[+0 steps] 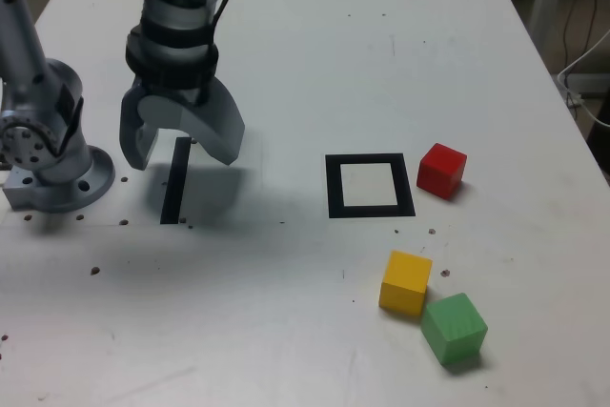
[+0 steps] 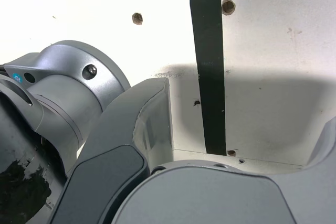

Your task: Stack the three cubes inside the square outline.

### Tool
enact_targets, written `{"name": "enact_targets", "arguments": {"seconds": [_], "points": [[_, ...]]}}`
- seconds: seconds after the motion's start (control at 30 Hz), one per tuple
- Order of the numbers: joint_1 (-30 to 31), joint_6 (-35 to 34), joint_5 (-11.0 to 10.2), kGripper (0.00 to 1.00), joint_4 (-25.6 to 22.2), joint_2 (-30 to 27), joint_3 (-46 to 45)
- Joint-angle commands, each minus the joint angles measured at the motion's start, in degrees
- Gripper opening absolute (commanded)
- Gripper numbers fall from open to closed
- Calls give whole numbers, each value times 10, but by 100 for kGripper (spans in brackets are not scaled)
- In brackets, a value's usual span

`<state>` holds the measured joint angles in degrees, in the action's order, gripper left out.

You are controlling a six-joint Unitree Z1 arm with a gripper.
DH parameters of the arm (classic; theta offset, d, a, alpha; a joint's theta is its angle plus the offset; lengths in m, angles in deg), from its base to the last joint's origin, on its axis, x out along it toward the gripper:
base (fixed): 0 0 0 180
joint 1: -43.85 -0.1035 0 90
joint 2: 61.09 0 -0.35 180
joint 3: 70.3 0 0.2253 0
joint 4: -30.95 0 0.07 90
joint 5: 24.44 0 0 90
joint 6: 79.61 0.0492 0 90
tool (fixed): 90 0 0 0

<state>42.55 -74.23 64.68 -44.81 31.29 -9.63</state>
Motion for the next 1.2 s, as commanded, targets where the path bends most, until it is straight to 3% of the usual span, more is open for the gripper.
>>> {"name": "enact_targets", "arguments": {"seconds": [0.0,0.63,1.17], "points": [[-1,0,-1,100,2,4,1],[-1,9,-7,99,-8,5,11],[25,24,-22,100,-91,17,160]]}}
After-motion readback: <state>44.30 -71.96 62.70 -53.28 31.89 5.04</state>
